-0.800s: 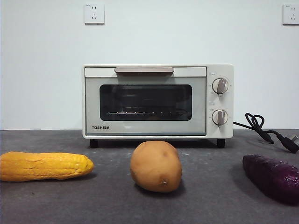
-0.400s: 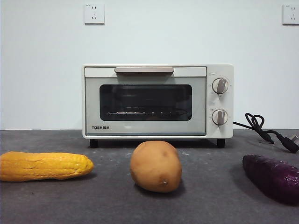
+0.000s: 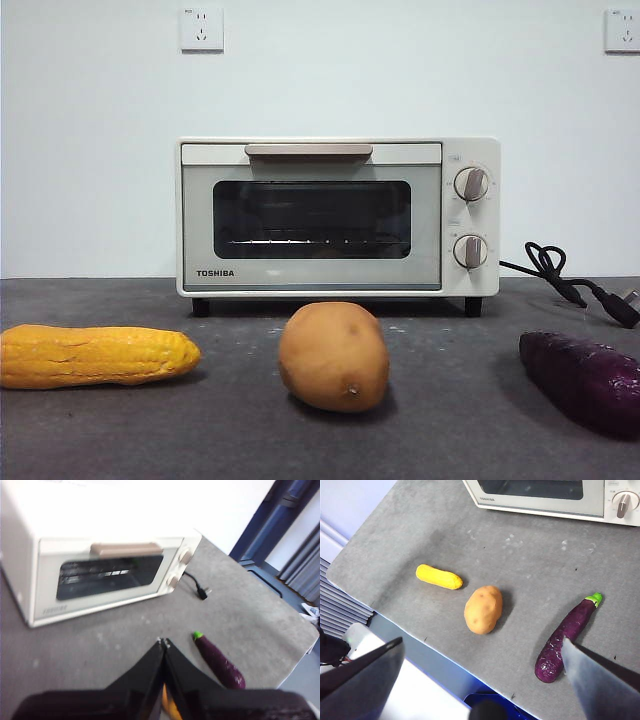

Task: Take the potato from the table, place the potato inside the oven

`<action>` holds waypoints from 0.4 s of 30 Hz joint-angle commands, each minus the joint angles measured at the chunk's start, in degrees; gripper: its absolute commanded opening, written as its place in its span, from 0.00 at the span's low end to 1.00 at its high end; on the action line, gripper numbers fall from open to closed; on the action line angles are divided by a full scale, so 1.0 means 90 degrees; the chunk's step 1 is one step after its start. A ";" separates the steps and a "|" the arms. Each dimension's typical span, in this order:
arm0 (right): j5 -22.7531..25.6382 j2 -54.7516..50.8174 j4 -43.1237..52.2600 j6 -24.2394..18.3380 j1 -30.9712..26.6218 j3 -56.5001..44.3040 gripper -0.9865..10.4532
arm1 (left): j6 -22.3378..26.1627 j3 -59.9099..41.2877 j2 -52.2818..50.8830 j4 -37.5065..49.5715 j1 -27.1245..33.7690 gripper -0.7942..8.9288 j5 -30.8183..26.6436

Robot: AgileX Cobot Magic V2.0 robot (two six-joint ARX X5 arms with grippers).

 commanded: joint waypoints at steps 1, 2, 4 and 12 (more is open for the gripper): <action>-0.0007 0.0017 0.0007 0.0044 0.0015 -0.0005 0.66 | 0.0027 0.0342 0.0682 0.0454 -0.0228 0.07 -0.0049; -0.0007 0.0024 0.0007 0.0063 0.0015 -0.0005 0.66 | 0.0027 0.0488 0.0967 0.0576 -0.0325 0.07 -0.0095; -0.0007 0.0041 0.0005 0.0087 0.0015 -0.0005 0.66 | 0.0046 0.0784 0.1496 0.0743 -0.0532 0.07 -0.0272; -0.0007 0.0041 0.0005 0.0138 0.0012 -0.0005 0.66 | 0.0255 0.2042 0.3534 0.1341 -0.1294 0.07 -0.0852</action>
